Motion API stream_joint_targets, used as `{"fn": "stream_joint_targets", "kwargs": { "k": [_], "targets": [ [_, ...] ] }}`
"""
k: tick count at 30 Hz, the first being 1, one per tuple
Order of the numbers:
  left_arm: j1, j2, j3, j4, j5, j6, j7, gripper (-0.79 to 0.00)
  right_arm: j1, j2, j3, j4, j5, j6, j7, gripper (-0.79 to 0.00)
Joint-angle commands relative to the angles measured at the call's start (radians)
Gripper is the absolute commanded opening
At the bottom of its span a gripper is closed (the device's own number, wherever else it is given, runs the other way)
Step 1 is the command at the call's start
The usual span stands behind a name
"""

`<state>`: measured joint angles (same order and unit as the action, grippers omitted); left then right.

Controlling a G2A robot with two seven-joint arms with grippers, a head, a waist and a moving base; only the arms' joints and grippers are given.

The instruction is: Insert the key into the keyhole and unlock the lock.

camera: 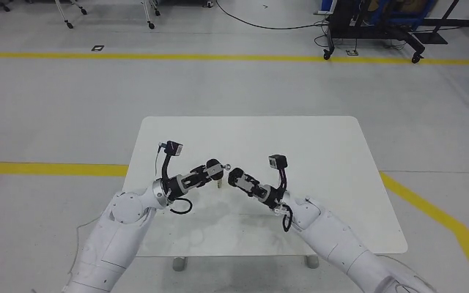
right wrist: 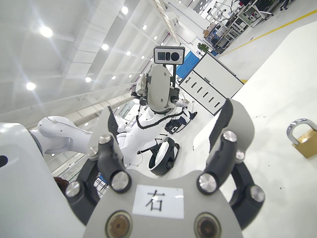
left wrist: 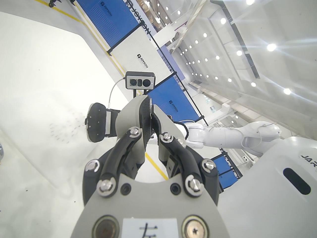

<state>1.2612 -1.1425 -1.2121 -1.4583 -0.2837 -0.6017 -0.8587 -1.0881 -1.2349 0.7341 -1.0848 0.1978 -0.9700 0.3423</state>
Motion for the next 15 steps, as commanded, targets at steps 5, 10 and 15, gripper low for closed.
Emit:
{"fn": "stream_joint_targets", "kwargs": {
  "k": [5,10,15],
  "targets": [
    [-0.004,0.012,0.01,-0.028,0.167,0.055,-0.065,-0.785,0.016,0.028,0.02,-0.019,-0.131,0.175,0.204,0.0],
    [-0.017,0.02,0.025,-0.025,0.179,0.064,-0.164,-0.785,-0.021,0.065,0.095,-0.084,-0.061,0.182,0.314,-0.037],
    [-0.021,0.023,0.041,-0.026,0.189,0.063,-0.179,-0.785,-0.069,0.09,0.151,-0.14,0.001,0.179,0.373,-0.283]
  ]
}}
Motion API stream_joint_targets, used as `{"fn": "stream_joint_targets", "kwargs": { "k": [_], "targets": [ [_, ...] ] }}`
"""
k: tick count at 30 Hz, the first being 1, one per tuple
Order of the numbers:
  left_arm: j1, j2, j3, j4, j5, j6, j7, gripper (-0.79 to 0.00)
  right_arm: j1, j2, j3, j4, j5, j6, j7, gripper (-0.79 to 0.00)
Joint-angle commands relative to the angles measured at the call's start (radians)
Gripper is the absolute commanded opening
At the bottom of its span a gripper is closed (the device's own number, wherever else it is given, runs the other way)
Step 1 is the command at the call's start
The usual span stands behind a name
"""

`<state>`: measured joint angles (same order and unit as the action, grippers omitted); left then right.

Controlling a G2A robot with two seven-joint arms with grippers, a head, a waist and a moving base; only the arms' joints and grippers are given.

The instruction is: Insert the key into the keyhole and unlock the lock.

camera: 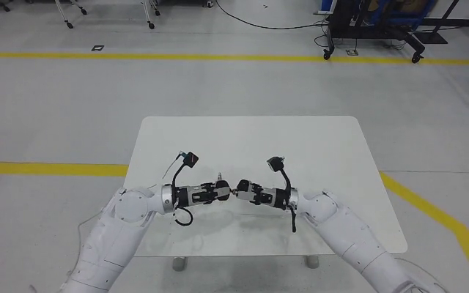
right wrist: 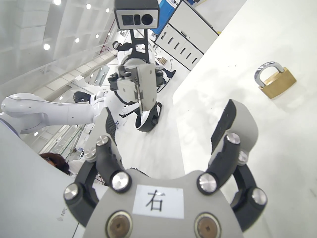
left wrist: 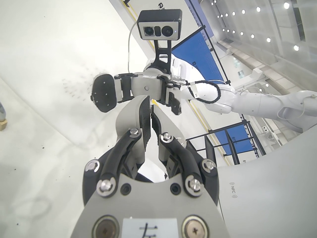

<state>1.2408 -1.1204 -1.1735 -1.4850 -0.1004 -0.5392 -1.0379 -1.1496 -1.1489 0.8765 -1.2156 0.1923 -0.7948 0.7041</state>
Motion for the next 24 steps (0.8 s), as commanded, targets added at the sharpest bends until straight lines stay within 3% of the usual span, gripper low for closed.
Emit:
{"fn": "stream_joint_targets", "kwargs": {
  "k": [1,2,7,16,19,24],
  "targets": [
    [-0.001,0.001,0.005,0.0,0.008,0.001,0.003,-0.785,-0.013,0.007,0.013,-0.018,0.013,0.008,0.02,-0.308],
    [-0.001,0.001,0.008,0.0,0.008,0.0,0.004,-0.785,-0.018,0.009,0.017,-0.024,0.016,0.012,0.029,-0.397],
    [-0.002,0.003,0.019,-0.001,0.01,0.002,0.008,-0.785,-0.03,0.012,0.02,-0.045,0.029,0.026,0.052,-0.517],
    [-0.005,0.008,0.026,0.0,0.01,0.002,0.023,-0.785,-0.031,0.01,0.019,-0.047,0.054,0.02,0.065,-0.606],
    [-0.006,0.01,0.028,-0.002,0.014,0.0,0.027,-0.785,-0.03,0.009,0.019,-0.051,0.06,0.012,0.067,-0.785],
    [-0.006,0.013,0.034,-0.004,0.023,-0.004,0.035,-0.785,-0.033,0.009,0.022,-0.057,0.059,0.01,0.071,-0.785]
  ]
}}
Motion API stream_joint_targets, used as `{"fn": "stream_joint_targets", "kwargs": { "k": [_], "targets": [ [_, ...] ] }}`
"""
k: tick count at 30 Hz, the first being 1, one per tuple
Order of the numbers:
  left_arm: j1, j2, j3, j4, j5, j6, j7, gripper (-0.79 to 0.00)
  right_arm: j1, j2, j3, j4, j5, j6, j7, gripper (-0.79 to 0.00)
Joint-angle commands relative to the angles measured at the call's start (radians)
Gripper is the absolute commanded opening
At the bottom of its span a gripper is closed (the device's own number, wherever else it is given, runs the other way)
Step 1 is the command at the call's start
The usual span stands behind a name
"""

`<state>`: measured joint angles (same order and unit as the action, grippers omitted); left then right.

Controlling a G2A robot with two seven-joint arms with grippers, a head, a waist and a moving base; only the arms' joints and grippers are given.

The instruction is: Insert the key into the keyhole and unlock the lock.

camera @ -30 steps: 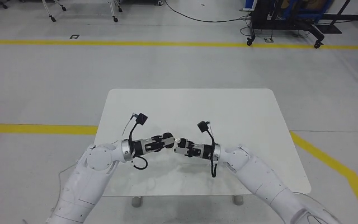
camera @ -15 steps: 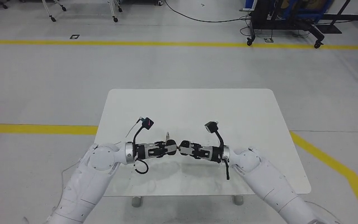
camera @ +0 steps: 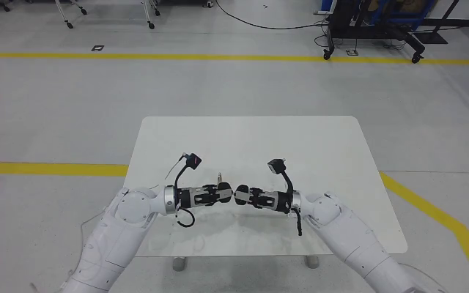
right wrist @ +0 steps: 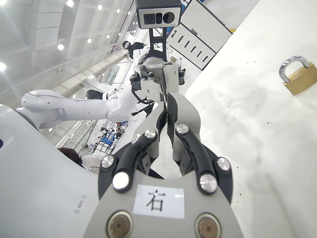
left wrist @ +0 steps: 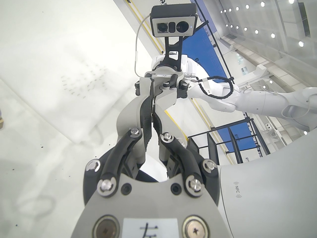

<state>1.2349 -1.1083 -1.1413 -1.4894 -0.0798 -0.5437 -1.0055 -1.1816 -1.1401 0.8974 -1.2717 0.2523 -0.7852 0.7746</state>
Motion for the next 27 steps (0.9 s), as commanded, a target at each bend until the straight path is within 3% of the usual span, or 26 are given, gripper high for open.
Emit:
{"fn": "stream_joint_targets", "kwargs": {
  "k": [1,2,3,11,15,23,27],
  "targets": [
    [-0.001,0.001,0.002,0.002,0.007,0.004,0.006,-0.785,-0.001,0.001,0.002,-0.002,-0.002,0.0,0.001,-0.785],
    [-0.001,0.002,0.003,0.004,0.012,0.009,0.008,-0.111,-0.002,0.001,0.006,-0.004,-0.002,-0.003,-0.001,-0.785],
    [-0.003,0.002,0.003,0.006,0.018,0.014,0.011,0.0,-0.004,0.002,0.01,-0.006,-0.002,-0.007,-0.004,-0.785],
    [-0.005,0.009,-0.031,0.017,0.103,0.037,0.129,0.0,-0.043,0.03,0.122,-0.011,-0.001,-0.044,-0.044,-0.785],
    [0.002,0.013,-0.028,-0.015,0.341,0.088,0.229,0.0,-0.102,0.058,0.231,-0.043,0.001,-0.071,-0.069,-0.785],
    [-0.033,-0.004,0.114,-0.064,0.885,0.275,0.386,0.0,-0.205,0.087,0.357,-0.124,0.004,-0.082,-0.113,-0.785],
    [-0.059,-0.019,0.182,-0.036,1.003,0.352,0.407,0.0,-0.205,0.087,0.357,-0.124,0.004,-0.082,-0.113,-0.785]
  ]
}}
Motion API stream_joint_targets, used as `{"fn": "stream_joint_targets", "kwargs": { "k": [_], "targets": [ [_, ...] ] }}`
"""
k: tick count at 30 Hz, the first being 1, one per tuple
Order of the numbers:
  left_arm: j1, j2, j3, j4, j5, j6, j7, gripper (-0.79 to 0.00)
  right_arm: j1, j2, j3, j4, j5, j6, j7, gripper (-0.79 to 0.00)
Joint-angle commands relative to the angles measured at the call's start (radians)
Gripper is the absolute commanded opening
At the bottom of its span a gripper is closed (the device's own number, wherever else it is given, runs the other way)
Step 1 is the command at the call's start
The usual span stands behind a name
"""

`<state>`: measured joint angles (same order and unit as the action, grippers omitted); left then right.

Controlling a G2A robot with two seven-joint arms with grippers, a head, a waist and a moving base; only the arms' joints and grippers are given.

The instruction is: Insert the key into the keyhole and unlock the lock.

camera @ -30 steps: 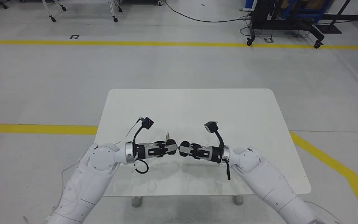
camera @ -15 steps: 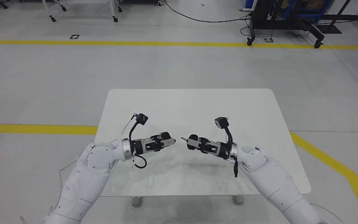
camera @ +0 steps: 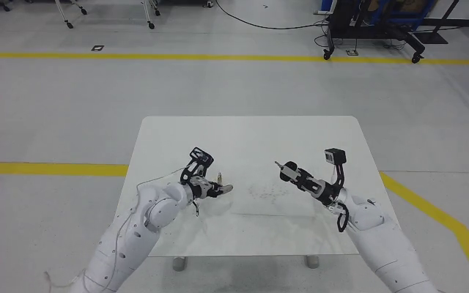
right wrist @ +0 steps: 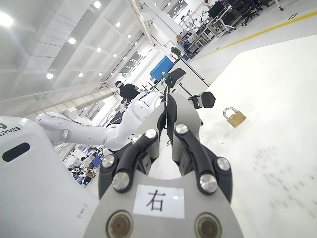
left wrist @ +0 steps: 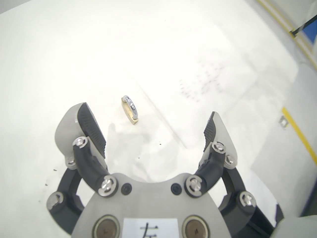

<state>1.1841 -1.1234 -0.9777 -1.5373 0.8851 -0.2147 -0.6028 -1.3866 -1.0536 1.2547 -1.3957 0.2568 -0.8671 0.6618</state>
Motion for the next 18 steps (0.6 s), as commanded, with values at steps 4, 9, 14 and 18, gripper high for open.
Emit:
{"fn": "stream_joint_targets", "kwargs": {
  "k": [4,9,14,18],
  "targets": [
    [-0.039,-0.019,0.06,0.051,0.066,0.054,0.004,-0.132,0.0,0.0,0.0,0.0,0.0,0.0,0.0,-0.785],
    [-0.07,-0.035,0.089,0.103,0.055,0.062,-0.004,-0.394,0.0,0.0,0.0,0.0,0.0,0.0,0.0,-0.785],
    [-0.086,-0.045,0.1,0.125,0.07,0.096,0.007,-0.409,0.0,0.0,0.0,0.0,0.0,0.0,0.0,-0.785],
    [-0.09,-0.052,0.109,0.133,0.106,0.132,0.03,-0.431,0.0,0.0,0.0,0.0,0.0,0.0,0.0,-0.785]
  ]
}}
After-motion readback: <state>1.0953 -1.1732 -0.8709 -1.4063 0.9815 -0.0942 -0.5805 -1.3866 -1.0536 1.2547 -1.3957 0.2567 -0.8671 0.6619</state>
